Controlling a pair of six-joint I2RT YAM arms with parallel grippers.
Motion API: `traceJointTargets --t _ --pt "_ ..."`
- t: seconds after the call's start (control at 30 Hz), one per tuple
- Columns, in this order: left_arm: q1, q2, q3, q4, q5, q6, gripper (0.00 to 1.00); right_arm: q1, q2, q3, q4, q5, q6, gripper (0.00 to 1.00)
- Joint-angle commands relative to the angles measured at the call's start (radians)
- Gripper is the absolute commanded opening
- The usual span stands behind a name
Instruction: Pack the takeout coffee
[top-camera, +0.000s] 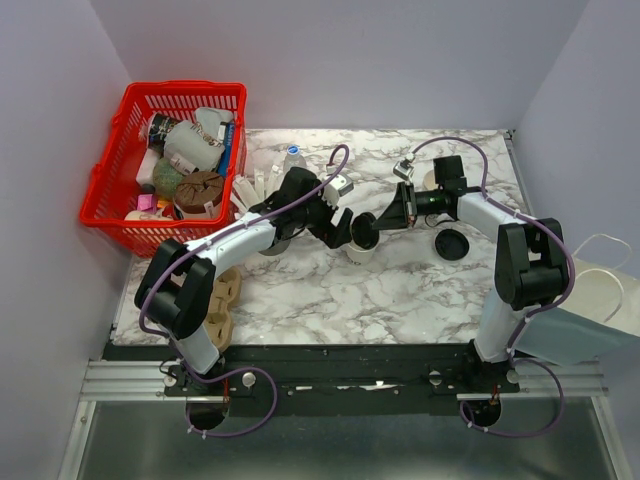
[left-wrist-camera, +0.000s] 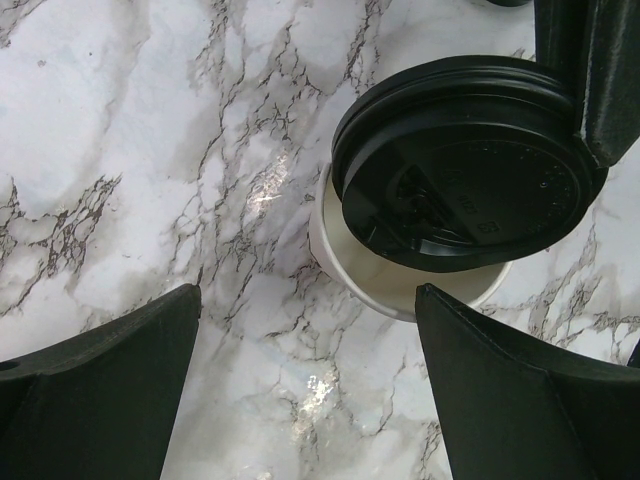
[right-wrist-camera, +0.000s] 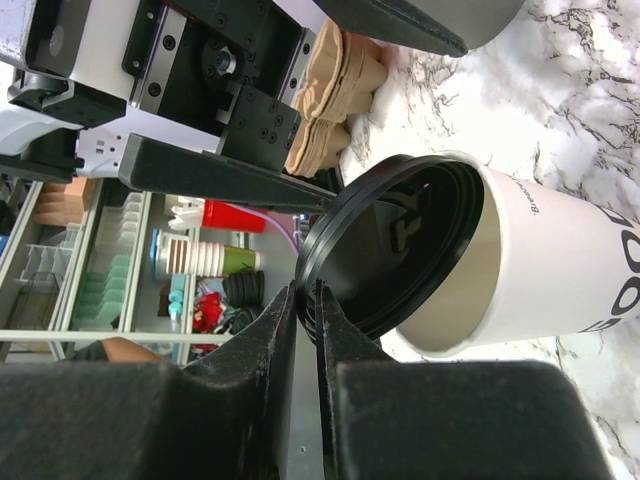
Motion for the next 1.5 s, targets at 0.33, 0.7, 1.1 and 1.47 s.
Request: traceJointTargets --t 0.33,0.7,1.1,1.47 --pt "0.004 0.002 0.023 0.019 -0.007 -0.006 0.96 -0.018 -0.002 0.005 -0.089 0.054 -0.09 0.26" --pt "0.004 -0.007 0.021 0.033 0.011 -0.033 0.96 -0.027 -0.01 0.013 -0.131 0.1 -0.132 0.29" --pt "0.004 -0.015 0.021 0.042 0.06 -0.056 0.96 -0.034 -0.011 0.024 -0.177 0.143 -0.182 0.34" --pt "0.004 -0.013 0.024 0.053 0.093 -0.071 0.97 -0.04 -0.008 0.034 -0.195 0.172 -0.202 0.34"
